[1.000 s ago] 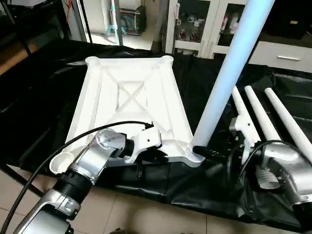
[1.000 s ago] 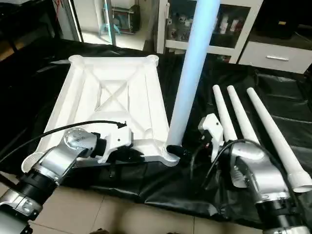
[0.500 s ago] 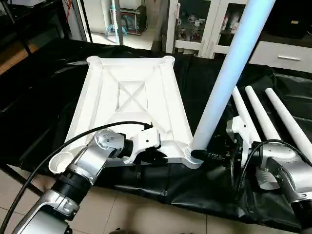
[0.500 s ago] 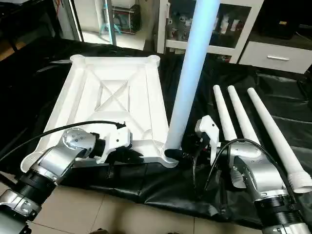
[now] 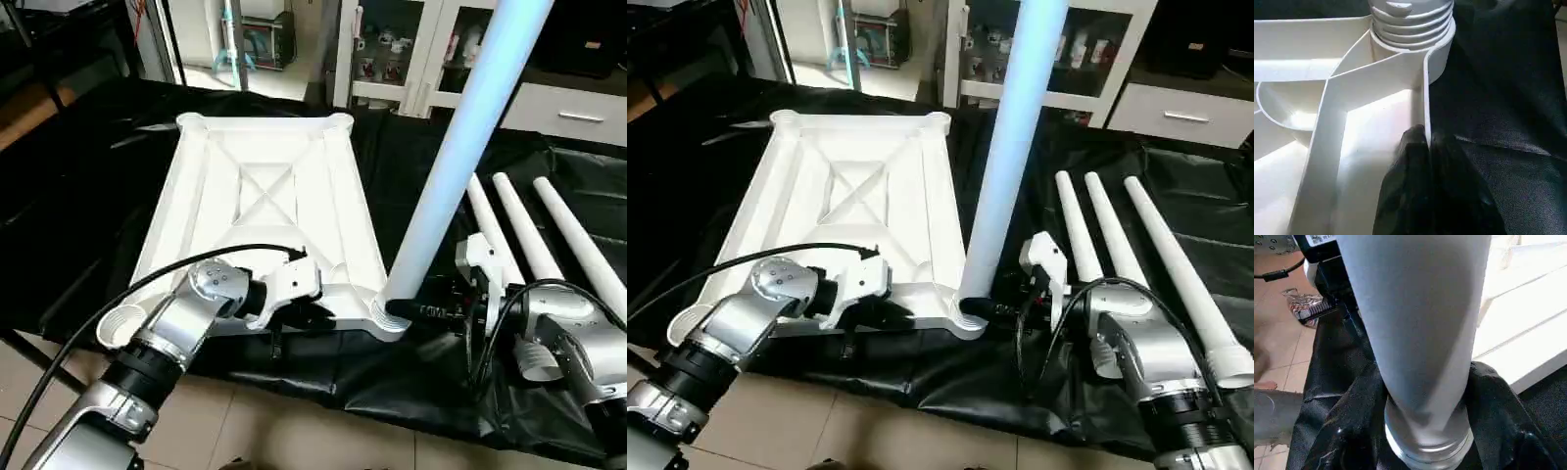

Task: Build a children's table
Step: Rotate leg to tighten

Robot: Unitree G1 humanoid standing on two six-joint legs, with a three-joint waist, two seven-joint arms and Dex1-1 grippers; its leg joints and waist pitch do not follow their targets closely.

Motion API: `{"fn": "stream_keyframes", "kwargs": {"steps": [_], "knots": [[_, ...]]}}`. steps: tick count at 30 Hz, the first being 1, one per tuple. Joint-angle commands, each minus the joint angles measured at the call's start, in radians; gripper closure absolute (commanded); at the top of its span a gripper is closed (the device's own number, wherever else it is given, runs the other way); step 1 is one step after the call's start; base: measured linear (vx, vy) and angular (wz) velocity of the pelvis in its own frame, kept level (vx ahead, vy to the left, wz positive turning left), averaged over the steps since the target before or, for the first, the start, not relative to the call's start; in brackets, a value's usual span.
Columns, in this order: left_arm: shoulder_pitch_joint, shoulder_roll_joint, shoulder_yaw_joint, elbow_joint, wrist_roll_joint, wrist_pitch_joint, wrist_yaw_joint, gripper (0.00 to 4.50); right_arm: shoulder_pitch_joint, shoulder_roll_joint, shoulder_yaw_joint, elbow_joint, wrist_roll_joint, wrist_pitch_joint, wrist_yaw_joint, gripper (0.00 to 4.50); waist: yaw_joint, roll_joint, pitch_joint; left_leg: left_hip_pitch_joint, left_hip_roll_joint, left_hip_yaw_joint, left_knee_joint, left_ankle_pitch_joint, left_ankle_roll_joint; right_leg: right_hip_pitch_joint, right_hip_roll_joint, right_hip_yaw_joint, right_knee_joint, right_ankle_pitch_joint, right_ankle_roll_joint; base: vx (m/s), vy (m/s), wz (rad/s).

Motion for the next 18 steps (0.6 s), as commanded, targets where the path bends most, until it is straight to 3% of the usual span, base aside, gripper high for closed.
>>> {"fn": "stream_keyframes", "kwargs": {"steps": [1, 4, 6, 8, 9, 11, 12, 14, 16, 17, 18], "knots": [[-0.001, 0.000, -0.019, -0.026, -0.006, 0.001, -0.025, 4.50, 0.003, -0.001, 0.007, 0.005, -0.002, 0.004, 0.013, 2.51, 0.002, -0.010, -0.072, 0.001, 0.059, -0.019, -0.070, -0.129, 0.083, 0.059, -0.070, 0.053, -0.051, -0.226, -0.225, 0.000, 0.000, 0.00], [-0.004, -0.001, -0.019, -0.020, -0.004, -0.001, -0.026, 4.50, 0.003, 0.007, 0.002, 0.011, -0.006, 0.001, -0.005, 2.51, 0.001, -0.007, -0.072, 0.001, 0.059, -0.018, -0.069, -0.129, 0.082, 0.060, -0.069, 0.053, -0.051, -0.223, -0.225, 0.000, 0.000, 0.00], [-0.013, -0.015, -0.007, 0.000, -0.002, 0.018, 0.004, 4.50, -0.009, 0.045, -0.008, 0.054, -0.049, -0.016, -0.112, 2.52, -0.001, -0.006, -0.072, 0.002, 0.058, -0.018, -0.070, -0.133, 0.077, 0.057, -0.069, 0.053, -0.052, -0.226, -0.226, 0.000, 0.000, 0.00], [-0.024, -0.033, 0.006, 0.017, 0.002, 0.042, 0.044, 4.50, -0.017, 0.068, -0.009, 0.083, -0.085, -0.029, -0.187, 2.52, -0.006, -0.006, -0.067, 0.000, 0.058, -0.019, -0.073, -0.167, 0.058, 0.057, -0.070, 0.052, -0.058, -0.284, -0.213, 0.000, 0.000, 0.00], [-0.038, -0.053, 0.019, 0.041, 0.010, 0.060, 0.091, 4.50, -0.026, 0.093, -0.011, 0.115, -0.115, -0.020, -0.267, 2.53, -0.013, -0.007, -0.061, 0.000, 0.054, -0.020, -0.076, -0.205, 0.039, 0.055, -0.067, 0.048, -0.067, -0.363, -0.189, 0.000, 0.000, 0.00], [-0.061, -0.086, 0.040, 0.080, 0.022, 0.084, 0.168, 4.50, -0.036, 0.128, -0.015, 0.155, -0.148, -0.009, -0.367, 2.54, -0.019, -0.009, -0.061, 0.008, 0.051, -0.024, -0.076, -0.245, 0.015, 0.053, -0.071, 0.046, -0.080, -0.467, -0.150, 0.000, 0.000, 0.00], [-0.084, -0.120, 0.061, 0.116, 0.028, 0.112, 0.242, 4.50, -0.043, 0.168, -0.024, 0.181, -0.158, 0.006, -0.443, 2.55, -0.024, -0.013, -0.061, 0.007, 0.050, -0.026, -0.076, -0.253, 0.012, 0.053, -0.071, 0.044, -0.085, -0.491, -0.133, 0.000, 0.000, 0.00], [-0.137, -0.199, 0.115, 0.190, 0.028, 0.195, 0.403, 4.50, -0.065, 0.261, -0.039, 0.247, -0.197, 0.009, -0.634, 2.55, -0.037, -0.009, -0.059, 0.011, 0.047, -0.024, -0.073, -0.268, -0.002, 0.042, -0.067, 0.043, -0.091, -0.519, -0.124, 0.000, 0.000, 0.00], [-0.156, -0.228, 0.134, 0.215, 0.026, 0.215, 0.459, 4.50, -0.086, 0.305, -0.061, 0.290, -0.216, 0.009, -0.754, 2.55, -0.043, -0.015, -0.061, 0.007, 0.043, -0.030, -0.074, -0.275, 0.001, 0.051, -0.070, 0.033, -0.099, -0.562, -0.097, 0.000, 0.000, 0.00], [-0.156, -0.228, 0.134, 0.215, 0.026, 0.215, 0.459, 4.50, -0.086, 0.305, -0.061, 0.290, -0.216, 0.009, -0.754, 2.56, -0.045, -0.011, -0.061, 0.009, 0.043, -0.029, -0.074, -0.278, 0.008, 0.045, -0.070, 0.034, -0.103, -0.568, -0.089, 0.000, 0.000, 0.00], [-0.173, -0.253, 0.150, 0.234, 0.022, 0.222, 0.504, 4.50, -0.104, 0.344, -0.085, 0.330, -0.224, 0.003, -0.860, 2.56, -0.047, -0.011, -0.062, 0.006, 0.043, -0.030, -0.073, -0.275, 0.014, 0.047, -0.070, 0.033, -0.105, -0.561, -0.084, 0.000, 0.000, 0.00]]}}
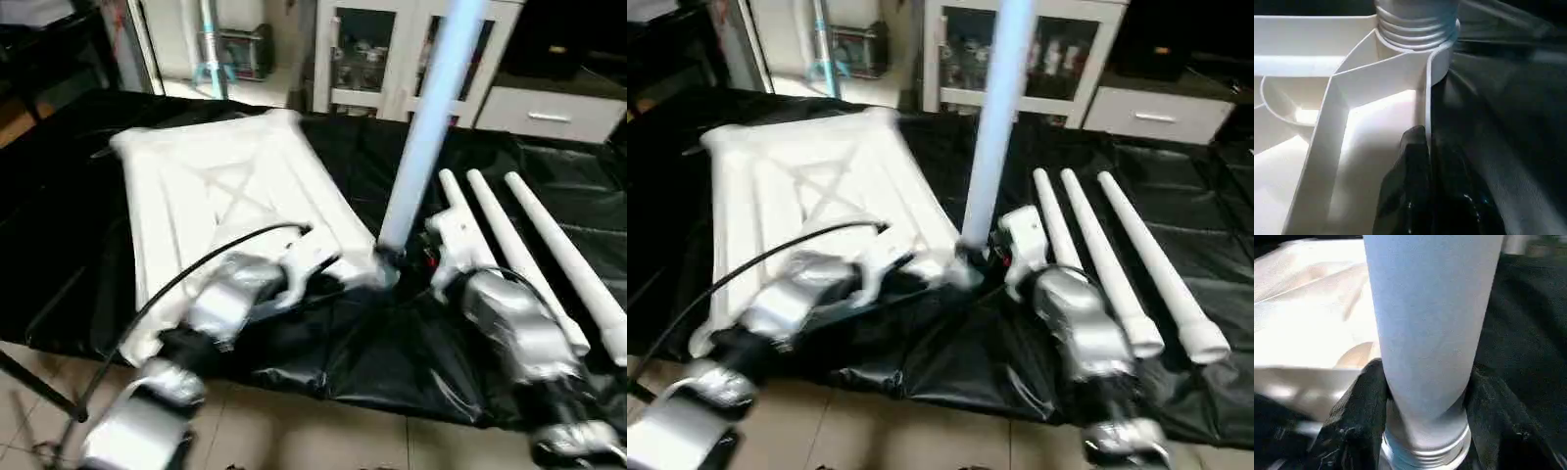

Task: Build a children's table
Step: Rotate leg to tighten

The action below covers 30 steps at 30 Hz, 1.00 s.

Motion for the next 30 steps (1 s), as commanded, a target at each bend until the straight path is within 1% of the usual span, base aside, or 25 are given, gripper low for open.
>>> {"fn": "stream_keyframes", "kwargs": {"steps": [1, 2, 3, 4, 5, 6, 7, 10, 11, 12, 13, 14, 16, 17, 18, 19, 20, 22, 23, 24, 26, 27, 28, 29, 30], "knots": [[-0.049, -0.030, 0.066, 0.015, -0.024, 0.000, 0.097, 4.50, 0.019, 0.051, -0.021, 0.143, -0.060, 0.035, -0.185, 2.56, 0.000, -0.011, -0.059, 0.002, 0.042, -0.027, -0.079, -0.272, 0.018, 0.037, -0.069, 0.036, -0.101, -0.550, -0.090, 0.000, 0.000, 0.00], [-0.063, -0.048, 0.073, 0.030, -0.023, 0.000, 0.125, 4.50, 0.006, 0.083, -0.029, 0.164, -0.062, 0.025, -0.233, 2.57, -0.002, -0.009, -0.059, 0.002, 0.041, -0.028, -0.079, -0.276, 0.017, 0.036, -0.070, 0.036, -0.100, -0.551, -0.092, 0.000, 0.000, 0.00], [-0.070, -0.055, 0.070, 0.036, -0.019, -0.002, 0.129, 4.50, 0.000, 0.102, -0.023, 0.166, -0.060, 0.015, -0.233, 2.57, -0.006, -0.008, -0.060, -0.001, 0.041, -0.031, -0.079, -0.279, 0.015, 0.040, -0.070, 0.033, -0.099, -0.549, -0.090, 0.000, 0.000, 0.00], [-0.072, -0.056, 0.069, 0.038, -0.017, -0.004, 0.129, 4.50, -0.002, 0.108, -0.018, 0.166, -0.060, 0.012, -0.226, 2.57, -0.006, -0.007, -0.060, 0.000, 0.042, -0.030, -0.081, -0.281, 0.017, 0.039, -0.068, 0.034, -0.100, -0.544, -0.090, 0.000, 0.000, 0.00], [-0.075, -0.057, 0.067, 0.041, -0.015, -0.007, 0.129, 4.50, -0.005, 0.114, -0.013, 0.165, -0.060, 0.009, -0.219, 2.57, -0.005, -0.010, -0.060, 0.003, 0.044, -0.029, -0.081, -0.281, 0.026, 0.037, -0.070, 0.037, -0.099, -0.520, -0.096, 0.000, 0.000, 0.00], [-0.083, -0.060, 0.067, 0.055, -0.005, -0.010, 0.132, 4.50, -0.015, 0.129, -0.005, 0.170, -0.075, -0.009, -0.216, 2.57, -0.005, -0.009, -0.060, -0.002, 0.045, -0.028, -0.083, -0.273, 0.031, 0.039, -0.069, 0.040, -0.094, -0.491, -0.105, 0.000, 0.000, 0.00], [-0.084, -0.058, 0.066, 0.058, -0.001, -0.013, 0.131, 4.50, -0.017, 0.130, -0.003, 0.172, -0.078, -0.014, -0.211, 2.57, -0.004, -0.009, -0.062, -0.003, 0.046, -0.029, -0.084, -0.265, 0.032, 0.042, -0.069, 0.041, -0.089, -0.465, -0.113, 0.000, 0.000, 0.00], [-0.078, -0.040, 0.058, 0.060, 0.002, -0.022, 0.124, 4.50, -0.024, 0.122, -0.002, 0.181, -0.080, -0.035, -0.218, 2.57, -0.002, -0.009, -0.062, -0.003, 0.047, -0.025, -0.083, -0.246, 0.040, 0.043, -0.069, 0.045, -0.084, -0.417, -0.136, 0.000, 0.000, 0.00], [-0.076, -0.034, 0.058, 0.062, 0.003, -0.026, 0.121, 4.50, -0.026, 0.119, -0.004, 0.186, -0.080, -0.050, -0.215, 2.57, -0.002, -0.008, -0.063, -0.005, 0.047, -0.025, -0.083, -0.234, 0.042, 0.046, -0.070, 0.046, -0.080, -0.393, -0.146, 0.000, 0.000, 0.00], [-0.075, -0.031, 0.059, 0.063, 0.003, -0.028, 0.119, 4.50, -0.027, 0.118, -0.006, 0.188, -0.079, -0.056, -0.212, 2.57, -0.002, -0.008, -0.063, -0.005, 0.047, -0.024, -0.083, -0.233, 0.043, 0.045, -0.070, 0.047, -0.078, -0.385, -0.153, 0.000, 0.000, 0.00], [-0.073, -0.025, 0.060, 0.067, 0.002, -0.032, 0.117, 4.50, -0.030, 0.113, -0.002, 0.190, -0.084, -0.069, -0.201, 2.57, 0.000, -0.004, -0.063, -0.003, 0.047, -0.023, -0.083, -0.232, 0.045, 0.045, -0.070, 0.047, -0.078, -0.380, -0.158, 0.000, 0.000, 0.00], [-0.073, -0.024, 0.060, 0.068, 0.002, -0.033, 0.116, 4.50, -0.031, 0.111, -0.001, 0.191, -0.085, -0.073, -0.198, 2.57, -0.001, -0.006, -0.063, -0.003, 0.047, -0.022, -0.082, -0.232, 0.045, 0.045, -0.070, 0.048, -0.079, -0.377, -0.161, 0.000, 0.000, 0.00], [-0.072, -0.016, 0.059, 0.072, 0.004, -0.040, 0.110, 4.50, -0.031, 0.107, -0.004, 0.185, -0.083, -0.089, -0.179, 2.57, 0.000, -0.003, -0.063, -0.004, 0.047, -0.022, -0.083, -0.225, 0.048, 0.047, -0.069, 0.048, -0.076, -0.363, -0.168, 0.000, 0.000, 0.00], [-0.072, -0.013, 0.059, 0.074, 0.005, -0.043, 0.107, 4.50, -0.031, 0.108, -0.012, 0.180, -0.071, -0.090, -0.161, 2.57, -0.001, -0.004, -0.063, -0.005, 0.048, -0.022, -0.083, -0.226, 0.049, 0.048, -0.069, 0.048, -0.076, -0.358, -0.170, 0.000, 0.000, 0.00], [-0.073, -0.011, 0.057, 0.075, 0.007, -0.048, 0.105, 4.50, -0.029, 0.109, -0.019, 0.173, -0.056, -0.087, -0.143, 2.22, -0.002, -0.003, -0.063, -0.004, 0.048, -0.023, -0.084, -0.231, 0.049, 0.048, -0.068, 0.048, -0.075, -0.361, -0.172, 0.000, 0.000, 0.00], [-0.074, -0.008, 0.053, 0.079, 0.009, -0.058, 0.101, 4.50, -0.025, 0.109, -0.025, 0.161, -0.039, -0.082, -0.120, 2.01, -0.002, -0.002, -0.062, -0.003, 0.048, -0.023, -0.084, -0.237, 0.051, 0.048, -0.069, 0.048, -0.077, -0.365, -0.173, 0.000, 0.000, 0.00], [-0.075, -0.006, 0.052, 0.084, 0.011, -0.067, 0.099, 4.50, -0.020, 0.110, -0.032, 0.143, -0.019, -0.077, -0.098, 1.87, -0.002, -0.003, -0.062, -0.003, 0.049, -0.022, -0.084, -0.240, 0.052, 0.047, -0.069, 0.049, -0.078, -0.368, -0.172, 0.000, 0.000, 0.00], [-0.080, 0.000, 0.043, 0.101, 0.020, -0.100, 0.095, 4.50, -0.007, 0.102, -0.032, 0.113, -0.006, -0.074, -0.077, 1.78, -0.001, -0.002, -0.061, -0.004, 0.047, -0.021, -0.084, -0.239, 0.056, 0.048, -0.067, 0.049, -0.080, -0.370, -0.169, 0.000, 0.000, 0.00], [-0.087, 0.001, 0.042, 0.122, 0.022, -0.116, 0.095, 4.50, 0.007, 0.095, -0.029, 0.087, -0.001, -0.068, -0.065, 1.53, -0.002, -0.003, -0.062, -0.006, 0.047, -0.024, -0.085, -0.238, 0.056, 0.051, -0.068, 0.048, -0.079, -0.374, -0.162, 0.000, 0.000, 0.00], [-0.091, 0.001, 0.041, 0.135, 0.024, -0.126, 0.096, 4.50, 0.017, 0.090, -0.027, 0.068, 0.002, -0.064, -0.058, 1.46, -0.002, 0.001, -0.062, -0.005, 0.047, -0.024, -0.085, -0.238, 0.057, 0.050, -0.067, 0.048, -0.080, -0.378, -0.157, 0.000, 0.000, 0.00], [-0.098, 0.003, 0.034, 0.156, 0.032, -0.152, 0.093, 4.50, 0.030, 0.084, -0.028, 0.046, 0.005, -0.061, -0.051, 1.44, -0.002, 0.000, -0.064, -0.006, 0.049, -0.024, -0.085, -0.224, 0.057, 0.049, -0.067, 0.049, -0.078, -0.350, -0.169, 0.000, 0.000, 0.00], [-0.115, 0.001, 0.030, 0.200, 0.039, -0.191, 0.093, 4.50, 0.060, 0.070, -0.026, 0.000, 0.000, -0.055, -0.046, 1.29, 0.001, 0.002, -0.065, -0.005, 0.049, -0.022, -0.082, -0.207, 0.060, 0.050, -0.067, 0.051, -0.075, -0.312, -0.178, 0.000, 0.000, 0.00], [-0.121, 0.001, 0.028, 0.211, 0.041, -0.204, 0.092, 4.50, 0.066, 0.066, -0.025, -0.010, -0.005, -0.055, -0.053, 1.14, 0.003, 0.001, -0.066, -0.003, 0.049, -0.021, -0.082, -0.196, 0.061, 0.049, -0.067, 0.052, -0.072, -0.291, -0.183, 0.000, 0.000, 0.00], [-0.138, -0.002, 0.024, 0.249, 0.047, -0.247, 0.090, 4.50, 0.089, 0.055, -0.026, -0.042, -0.021, -0.053, -0.075, 1.05, 0.003, 0.003, -0.065, -0.004, 0.049, -0.021, -0.082, -0.184, 0.066, 0.050, -0.065, 0.052, -0.071, -0.268, -0.191, 0.000, 0.000, 0.00], [-0.149, -0.007, 0.024, 0.270, 0.048, -0.263, 0.091, 4.50, 0.102, 0.051, -0.030, -0.058, -0.031, -0.052, -0.089, 1.02, 0.006, 0.011, -0.067, -0.002, 0.049, -0.021, -0.081, -0.177, 0.065, 0.050, -0.067, 0.052, -0.065, -0.251, -0.196, 0.000, 0.000, 0.00]]}}
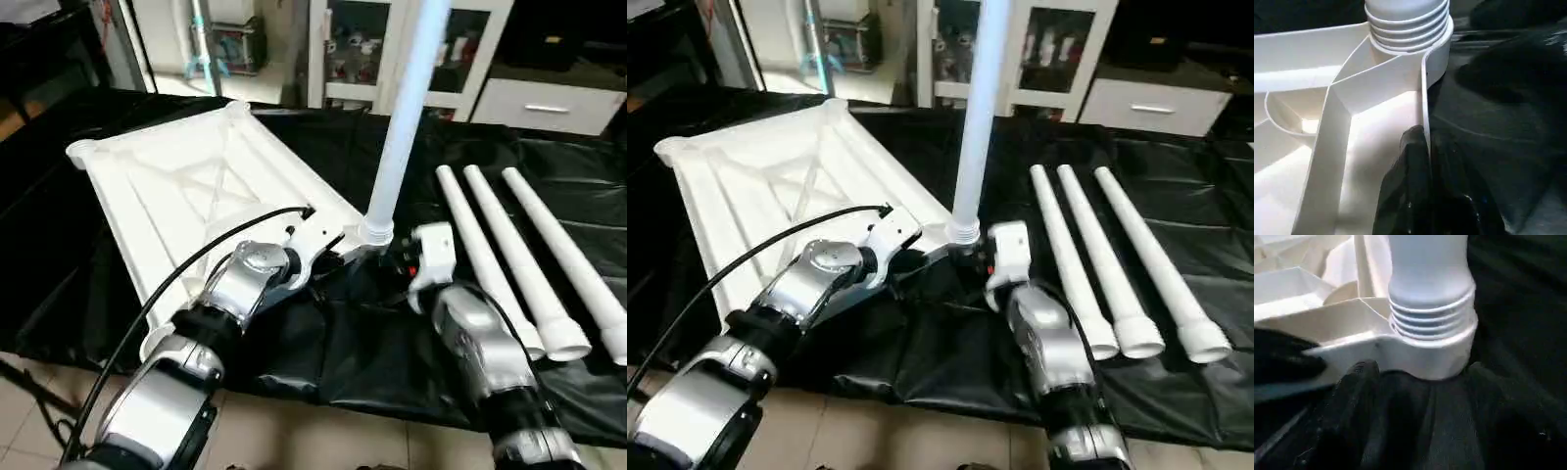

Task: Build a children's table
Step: Rotate leg to tighten

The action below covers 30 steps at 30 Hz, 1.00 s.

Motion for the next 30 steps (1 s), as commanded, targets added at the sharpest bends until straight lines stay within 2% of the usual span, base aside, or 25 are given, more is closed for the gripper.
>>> {"fn": "stream_keyframes", "kwargs": {"steps": [1, 2, 4, 5, 6, 7, 9, 10, 12, 13, 14, 15, 18, 20, 22, 23, 24, 25, 26, 27, 28, 29, 30], "knots": [[-0.034, -0.002, -0.001, 0.041, 0.010, -0.083, 0.013, 4.50, 0.015, -0.018, -0.013, -0.057, -0.028, 0.011, -0.039, 1.02, 0.005, -0.005, -0.068, -0.002, 0.047, -0.017, -0.076, -0.172, 0.069, 0.057, -0.065, 0.053, -0.070, -0.254, -0.185, 0.000, 0.000, 0.00], [-0.046, -0.008, -0.002, 0.063, 0.012, -0.109, 0.015, 4.50, 0.027, -0.020, -0.019, -0.071, -0.033, 0.016, -0.051, 0.73, 0.007, 0.001, -0.070, 0.000, 0.047, -0.018, -0.076, -0.170, 0.066, 0.057, -0.066, 0.053, -0.067, -0.250, -0.190, 0.000, 0.000, 0.00], [-0.057, -0.015, -0.001, 0.084, 0.014, -0.132, 0.018, 4.50, 0.038, -0.022, -0.025, -0.083, -0.035, 0.020, -0.058, 0.73, 0.006, -0.002, -0.068, -0.002, 0.046, -0.017, -0.077, -0.179, 0.069, 0.057, -0.066, 0.053, -0.072, -0.262, -0.188, 0.000, 0.000, 0.00], [-0.087, -0.036, 0.009, 0.141, 0.018, -0.204, 0.048, 4.50, 0.064, -0.020, -0.033, -0.122, -0.028, 0.037, -0.063, 0.73, 0.007, -0.003, -0.069, -0.002, 0.047, -0.018, -0.077, -0.181, 0.070, 0.059, -0.068, 0.052, -0.071, -0.267, -0.192, 0.000, 0.000, 0.00], [-0.087, -0.036, 0.009, 0.141, 0.018, -0.205, 0.048, 4.50, 0.064, -0.020, -0.033, -0.122, -0.028, 0.037, -0.063, 0.73, 0.011, -0.004, -0.069, 0.002, 0.046, -0.016, -0.075, -0.188, 0.075, 0.057, -0.067, 0.052, -0.076, -0.284, -0.179, 0.000, 0.000, 0.00], [-0.106, -0.051, 0.022, 0.178, 0.019, -0.247, 0.084, 4.50, 0.078, -0.017, -0.034, -0.147, -0.020, 0.047, -0.066, 0.73, 0.013, 0.000, -0.069, 0.001, 0.047, -0.018, -0.077, -0.188, 0.075, 0.057, -0.069, 0.053, -0.073, -0.283, -0.184, 0.000, 0.000, 0.00], [-0.129, -0.075, 0.064, 0.229, -0.016, -0.268, 0.077, 4.50, 0.095, -0.011, -0.031, -0.178, -0.015, 0.051, -0.076, 0.73, 0.015, -0.005, -0.067, -0.001, 0.045, -0.017, -0.077, -0.188, 0.081, 0.058, -0.068, 0.051, -0.078, -0.303, -0.168, 0.000, 0.000, 0.00], [-0.129, -0.076, 0.066, 0.230, -0.018, -0.266, 0.073, 4.22, 0.095, -0.011, -0.031, -0.179, -0.015, 0.051, -0.077, 0.64, 0.016, -0.005, -0.066, -0.001, 0.045, -0.017, -0.077, -0.188, 0.081, 0.058, -0.069, 0.051, -0.079, -0.315, -0.166, 0.000, 0.000, 0.00], [-0.132, -0.079, 0.070, 0.241, -0.022, -0.276, 0.071, 3.95, 0.099, -0.006, -0.032, -0.187, -0.017, 0.056, -0.087, 0.61, 0.019, -0.002, -0.066, -0.002, 0.046, -0.018, -0.077, -0.183, 0.081, 0.056, -0.070, 0.051, -0.080, -0.331, -0.168, 0.000, 0.000, 0.00], [-0.133, -0.082, 0.081, 0.246, -0.032, -0.271, 0.068, 3.95, 0.100, -0.003, -0.032, -0.189, -0.019, 0.056, -0.091, 0.61, 0.021, -0.005, -0.069, -0.003, 0.047, -0.019, -0.076, -0.170, 0.082, 0.058, -0.072, 0.051, -0.075, -0.311, -0.173, 0.000, 0.000, 0.00], [-0.134, -0.082, 0.086, 0.253, -0.033, -0.276, 0.079, 3.71, 0.100, 0.001, -0.032, -0.189, -0.019, 0.056, -0.095, 0.61, 0.023, -0.005, -0.071, -0.002, 0.048, -0.019, -0.076, -0.159, 0.085, 0.056, -0.071, 0.051, -0.073, -0.291, -0.181, 0.000, 0.000, 0.00], [-0.134, -0.082, 0.092, 0.256, -0.035, -0.285, 0.087, 3.59, 0.100, 0.005, -0.030, -0.187, -0.021, 0.055, -0.099, 0.61, 0.024, -0.004, -0.073, -0.004, 0.052, -0.019, -0.074, -0.127, 0.097, 0.055, -0.071, 0.052, -0.063, -0.214, -0.204, 0.000, 0.000, 0.00], [-0.141, -0.082, 0.114, 0.279, -0.044, -0.308, 0.098, 3.39, 0.102, 0.014, -0.026, -0.195, -0.027, 0.060, -0.102, 0.61, 0.024, -0.009, -0.072, -0.007, 0.051, -0.018, -0.073, -0.116, 0.111, 0.058, -0.073, 0.052, -0.057, -0.177, -0.223, 0.000, 0.000, 0.00], [-0.142, -0.076, 0.132, 0.281, -0.058, -0.312, 0.075, 3.27, 0.103, 0.017, -0.022, -0.201, -0.030, 0.062, -0.101, 0.61, 0.024, -0.010, -0.071, -0.007, 0.049, -0.016, -0.072, -0.114, 0.118, 0.060, -0.074, 0.052, -0.058, -0.180, -0.222, 0.000, 0.000, 0.00], [-0.132, -0.059, 0.146, 0.251, -0.073, -0.305, 0.057, 3.11, 0.100, 0.017, -0.018, -0.206, -0.029, 0.062, -0.096, 0.61, 0.025, -0.010, -0.071, -0.008, 0.048, -0.016, -0.071, -0.109, 0.120, 0.060, -0.074, 0.052, -0.058, -0.186, -0.219, 0.000, 0.000, 0.00], [-0.120, -0.039, 0.158, 0.214, -0.084, -0.302, 0.041, 3.11, 0.099, 0.014, -0.012, -0.215, -0.028, 0.059, -0.087, 0.61, 0.025, -0.014, -0.070, -0.008, 0.050, -0.016, -0.072, -0.112, 0.121, 0.060, -0.075, 0.052, -0.059, -0.198, -0.217, 0.000, 0.000, 0.00], [-0.114, -0.030, 0.164, 0.197, -0.092, -0.299, 0.033, 2.93, 0.100, 0.013, -0.009, -0.224, -0.024, 0.061, -0.079, 0.61, 0.024, -0.011, -0.070, -0.009, 0.051, -0.016, -0.072, -0.112, 0.118, 0.059, -0.075, 0.053, -0.056, -0.200, -0.217, 0.000, 0.000, 0.00], [-0.099, -0.013, 0.176, 0.159, -0.111, -0.282, 0.003, 2.83, 0.101, 0.010, -0.005, -0.241, -0.017, 0.067, -0.065, 0.61, 0.025, -0.014, -0.069, -0.009, 0.053, -0.016, -0.073, -0.112, 0.119, 0.060, -0.076, 0.053, -0.054, -0.196, -0.222, 0.000, 0.000, 0.00], [-0.059, 0.020, 0.186, 0.067, -0.146, -0.246, -0.068, 2.77, 0.105, 0.004, -0.001, -0.271, 0.004, 0.080, -0.033, 0.61, 0.025, -0.018, -0.069, -0.011, 0.052, -0.016, -0.072, -0.108, 0.121, 0.060, -0.075, 0.053, -0.054, -0.194, -0.221, 0.000, 0.000, 0.00], [-0.046, 0.031, 0.188, 0.035, -0.157, -0.232, -0.092, 2.72, 0.107, 0.001, 0.001, -0.280, 0.013, 0.085, -0.019, 0.61, 0.026, -0.013, -0.068, -0.011, 0.058, -0.018, -0.075, -0.100, 0.126, 0.061, -0.079, 0.055, -0.048, -0.185, -0.233, 0.000, 0.000, 0.00], [-0.006, 0.062, 0.190, -0.054, -0.187, -0.177, -0.154, 2.63, 0.111, -0.006, 0.004, -0.305, 0.033, 0.096, 0.010, 0.61, 0.027, -0.015, -0.072, -0.004, 0.062, -0.017, -0.074, -0.096, 0.121, 0.058, -0.079, 0.055, -0.040, -0.171, -0.238, 0.000, 0.000, 0.00], [0.034, 0.094, 0.186, -0.137, -0.211, -0.137, -0.209, 2.50, 0.116, -0.013, 0.007, -0.327, 0.049, 0.106, 0.034, 0.61, 0.025, -0.011, -0.069, -0.006, 0.061, -0.015, -0.074, -0.090, 0.125, 0.053, -0.075, 0.056, -0.042, -0.165, -0.240, 0.000, 0.000, 0.00], [0.072, 0.128, 0.177, -0.214, -0.226, -0.091, -0.253, 2.50, 0.120, -0.024, 0.011, -0.346, 0.065, 0.117, 0.061, 0.61, 0.025, -0.012, -0.067, -0.005, 0.063, -0.015, -0.075, -0.090, 0.122, 0.050, -0.073, 0.057, -0.040, -0.160, -0.245, 0.000, 0.000, 0.00]]}}
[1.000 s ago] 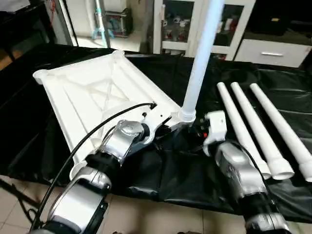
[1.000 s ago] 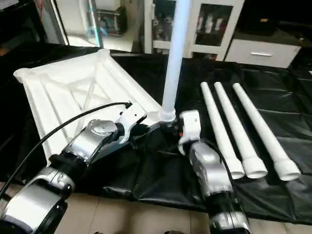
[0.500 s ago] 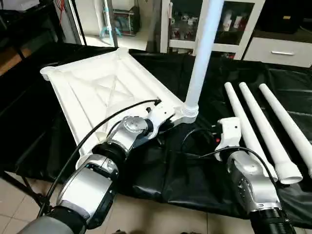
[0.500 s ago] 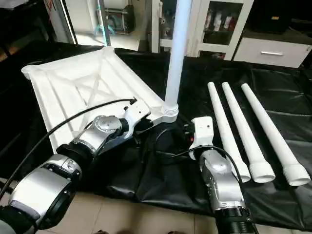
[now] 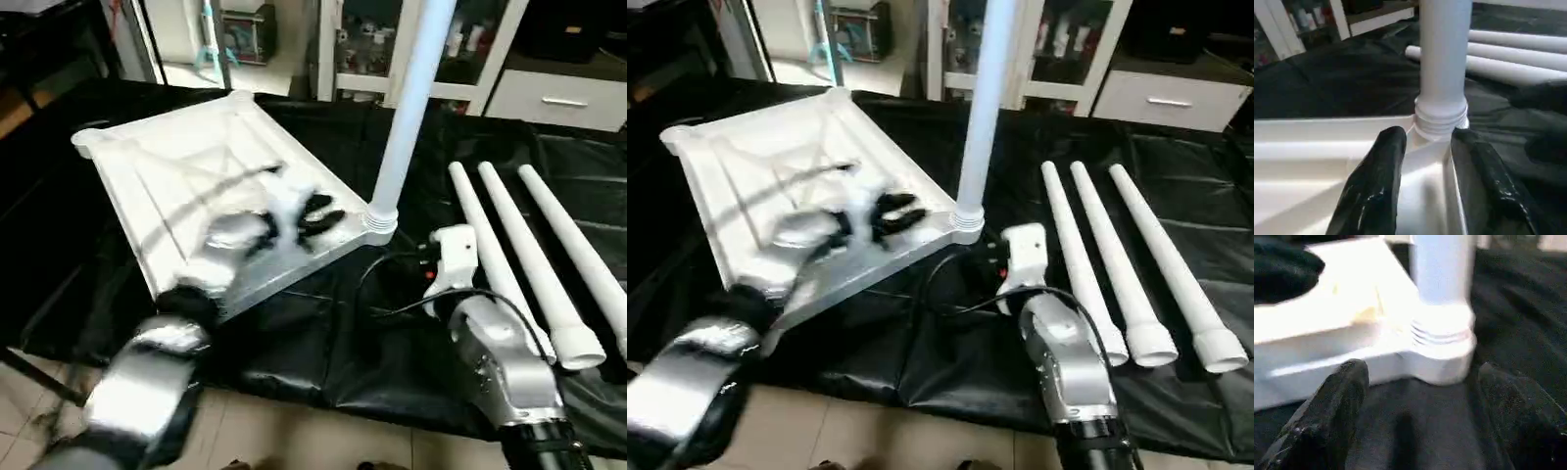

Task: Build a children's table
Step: Rotate leg to tighten, then rotate table base

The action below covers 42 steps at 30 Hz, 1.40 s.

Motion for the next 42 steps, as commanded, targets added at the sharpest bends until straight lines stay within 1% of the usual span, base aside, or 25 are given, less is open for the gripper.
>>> {"fn": "stream_keyframes", "kwargs": {"steps": [1, 4, 5, 6, 7, 8, 10, 15, 17, 18, 21, 24, 26, 27, 28, 29, 30, 31, 32, 33, 34, 38, 39, 40, 42], "knots": [[0.096, 0.088, -0.036, -0.215, -0.049, 0.129, -0.154, 2.32, 0.017, -0.034, 0.014, -0.069, 0.049, 0.039, 0.075, 0.61, 0.004, -0.011, -0.072, 0.009, 0.064, -0.015, -0.074, -0.096, 0.107, 0.061, -0.072, 0.056, -0.039, -0.156, -0.249, 0.000, 0.000, 0.00], [0.178, 0.173, -0.076, -0.355, -0.076, 0.212, -0.251, 2.20, 0.028, -0.056, 0.019, -0.098, 0.070, 0.054, 0.116, 0.61, -0.001, -0.006, -0.068, 0.014, 0.067, -0.014, -0.079, -0.117, 0.077, 0.054, -0.066, 0.060, -0.035, -0.172, -0.234, 0.000, 0.000, 0.00], [0.252, 0.267, -0.113, -0.477, -0.093, 0.288, -0.327, 2.11, 0.041, -0.083, 0.019, -0.124, 0.083, 0.065, 0.154, 0.61, 0.000, -0.005, -0.064, 0.015, 0.062, -0.010, -0.081, -0.143, 0.064, 0.049, -0.063, 0.062, -0.045, -0.204, -0.226, 0.000, 0.000, 0.00], [0.252, 0.267, -0.113, -0.477, -0.093, 0.288, -0.327, 2.11, 0.041, -0.083, 0.019, -0.124, 0.083, 0.065, 0.154, 0.61, 0.002, -0.005, -0.064, 0.011, 0.066, -0.014, -0.086, -0.152, 0.048, 0.057, -0.068, 0.064, -0.041, -0.213, -0.218, 0.000, 0.000, 0.00], [0.292, 0.317, -0.127, -0.539, -0.093, 0.336, -0.350, 1.91, 0.053, -0.103, 0.012, -0.144, 0.094, 0.079, 0.178, 0.61, 0.002, -0.015, -0.061, 0.017, 0.063, -0.012, -0.087, -0.181, 0.033, 0.053, -0.065, 0.064, -0.044, -0.254, -0.206, 0.000, 0.000, 0.00], [0.302, 0.333, -0.132, -0.558, -0.082, 0.353, -0.354, 1.85, 0.060, -0.115, 0.011, -0.154, 0.102, 0.089, 0.193, 0.61, 0.004, -0.015, -0.060, 0.016, 0.063, -0.013, -0.089, -0.189, 0.028, 0.054, -0.067, 0.065, -0.046, -0.272, -0.200, 0.000, 0.000, 0.00], [0.318, 0.356, -0.143, -0.584, -0.057, 0.376, -0.358, 1.76, 0.070, -0.135, 0.016, -0.171, 0.112, 0.101, 0.220, 0.61, 0.008, -0.009, -0.054, 0.027, 0.061, -0.009, -0.089, -0.235, 0.005, 0.041, -0.064, 0.067, -0.059, -0.327, -0.183, 0.000, 0.000, 0.00], [0.303, 0.335, -0.172, -0.522, 0.063, 0.382, -0.240, 1.37, 0.096, -0.172, 0.034, -0.214, 0.128, 0.123, 0.269, 0.61, 0.007, -0.014, -0.054, 0.019, 0.058, -0.017, -0.094, -0.270, -0.020, 0.052, -0.067, 0.069, -0.066, -0.383, -0.130, 0.000, 0.000, 0.00], [0.265, 0.303, -0.182, -0.459, 0.111, 0.390, -0.126, 1.22, 0.106, -0.173, 0.030, -0.225, 0.131, 0.130, 0.265, 0.61, 0.010, -0.020, -0.052, 0.026, 0.056, -0.014, -0.092, -0.283, -0.016, 0.046, -0.067, 0.069, -0.075, -0.429, -0.122, 0.000, 0.000, 0.00], [0.251, 0.293, -0.189, -0.440, 0.125, 0.397, -0.088, 1.11, 0.110, -0.171, 0.028, -0.229, 0.131, 0.133, 0.258, 0.61, 0.013, -0.016, -0.054, 0.030, 0.055, -0.014, -0.088, -0.289, -0.017, 0.043, -0.068, 0.070, -0.077, -0.441, -0.119, 0.000, 0.000, 0.00], [0.228, 0.273, -0.196, -0.416, 0.139, 0.420, -0.044, 1.01, 0.115, -0.170, 0.028, -0.236, 0.132, 0.137, 0.252, 0.61, 0.008, -0.021, -0.054, 0.013, 0.053, -0.022, -0.092, -0.274, -0.012, 0.054, -0.070, 0.063, -0.081, -0.485, -0.085, 0.000, 0.000, 0.00], [0.183, 0.226, -0.198, -0.357, 0.162, 0.426, 0.018, 0.65, 0.122, -0.170, 0.029, -0.243, 0.127, 0.138, 0.252, 0.61, 0.001, -0.022, -0.055, 0.014, 0.050, -0.024, -0.088, -0.278, -0.005, 0.051, -0.071, 0.061, -0.091, -0.534, -0.065, 0.000, 0.000, 0.00], [0.176, 0.217, -0.198, -0.347, 0.166, 0.419, 0.024, 0.59, 0.123, -0.171, 0.029, -0.244, 0.126, 0.138, 0.250, 0.61, 0.005, -0.021, -0.058, 0.020, 0.052, -0.023, -0.086, -0.266, 0.000, 0.046, -0.070, 0.061, -0.090, -0.505, -0.076, 0.000, 0.000, 0.00], [0.139, 0.161, -0.193, -0.297, 0.169, 0.361, 0.063, 0.56, 0.129, -0.173, 0.021, -0.251, 0.124, 0.138, 0.241, 0.61, 0.002, -0.007, -0.058, 0.016, 0.053, -0.023, -0.088, -0.260, -0.001, 0.048, -0.066, 0.061, -0.090, -0.460, -0.088, 0.000, 0.000, 0.00], [0.125, 0.132, -0.183, -0.284, 0.155, 0.336, 0.075, 0.33, 0.131, -0.174, 0.018, -0.254, 0.125, 0.139, 0.237, 0.61, 0.000, -0.010, -0.057, 0.012, 0.050, -0.022, -0.087, -0.260, 0.002, 0.050, -0.063, 0.059, -0.091, -0.447, -0.089, 0.000, 0.000, 0.00], [0.112, 0.101, -0.166, -0.278, 0.132, 0.326, 0.088, 0.24, 0.133, -0.174, 0.014, -0.257, 0.127, 0.141, 0.233, 0.61, 0.009, -0.012, -0.063, 0.024, 0.053, -0.020, -0.083, -0.265, 0.000, 0.045, -0.066, 0.060, -0.088, -0.418, -0.104, 0.000, 0.000, 0.00], [0.100, 0.074, -0.146, -0.297, 0.102, 0.348, 0.103, 0.24, 0.137, -0.175, 0.013, -0.263, 0.129, 0.143, 0.231, 0.61, 0.012, -0.014, -0.065, 0.022, 0.054, -0.017, -0.080, -0.248, 0.004, 0.048, -0.068, 0.063, -0.080, -0.369, -0.133, 0.000, 0.000, 0.00], [0.098, 0.068, -0.140, -0.305, 0.093, 0.358, 0.106, 0.21, 0.138, -0.176, 0.013, -0.264, 0.130, 0.144, 0.231, 0.61, 0.017, -0.014, -0.066, 0.011, 0.057, -0.021, -0.083, -0.219, 0.011, 0.058, -0.070, 0.063, -0.072, -0.326, -0.153, 0.000, 0.000, 0.00], [0.098, 0.064, -0.127, -0.338, 0.072, 0.375, 0.100, 0.10, 0.140, -0.176, 0.013, -0.268, 0.132, 0.145, 0.230, 0.61, 0.019, -0.003, -0.068, 0.009, 0.057, -0.023, -0.083, -0.203, 0.012, 0.060, -0.069, 0.062, -0.065, -0.295, -0.159, 0.000, 0.000, 0.00], [0.102, 0.067, -0.110, -0.378, 0.051, 0.396, 0.090, 0.10, 0.145, -0.177, 0.013, -0.273, 0.133, 0.146, 0.229, 0.61, 0.018, -0.012, -0.071, 0.005, 0.057, -0.021, -0.080, -0.165, 0.022, 0.065, -0.067, 0.062, -0.054, -0.212, -0.181, 0.000, 0.000, 0.00], [0.103, 0.069, -0.105, -0.387, 0.045, 0.400, 0.086, 0.10, 0.146, -0.177, 0.013, -0.274, 0.133, 0.146, 0.229, 0.61, 0.018, -0.012, -0.071, 0.005, 0.057, -0.021, -0.080, -0.165, 0.022, 0.065, -0.067, 0.062, -0.054, -0.212, -0.181, 0.000, 0.000, 0.00], [0.193, 0.177, -0.021, -0.628, -0.118, 0.553, -0.101, 0.10, 0.161, -0.187, 0.023, -0.291, 0.144, 0.155, 0.247, 0.61, 0.013, -0.011, -0.077, 0.006, 0.053, -0.016, -0.069, -0.056, 0.062, 0.068, -0.064, 0.063, -0.029, -0.061, -0.248, 0.041, -0.007, 0.00], [0.240, 0.265, -0.028, -0.696, -0.126, 0.587, -0.170, 0.10, 0.164, -0.196, 0.030, -0.301, 0.154, 0.164, 0.266, 0.61, 0.007, -0.011, -0.072, 0.002, 0.051, -0.013, -0.069, -0.048, 0.080, 0.067, -0.061, 0.064, -0.026, -0.051, -0.256, 0.000, 0.000, 0.00], [0.240, 0.265, -0.028, -0.696, -0.126, 0.587, -0.170, 0.10, 0.164, -0.196, 0.030, -0.301, 0.154, 0.164, 0.266, 0.61, 0.007, -0.011, -0.072, 0.002, 0.051, -0.013, -0.069, -0.048, 0.080, 0.067, -0.061, 0.064, -0.026, -0.051, -0.256, 0.000, 0.000, 0.00], [0.292, 0.372, -0.046, -0.732, -0.094, 0.585, -0.213, 0.10, 0.170, -0.212, 0.040, -0.319, 0.170, 0.176, 0.294, 0.61, 0.003, -0.009, -0.068, 0.010, 0.052, -0.012, -0.069, -0.090, 0.080, 0.063, -0.059, 0.067, -0.031, -0.118, -0.237, 0.000, 0.000, 0.00]]}}
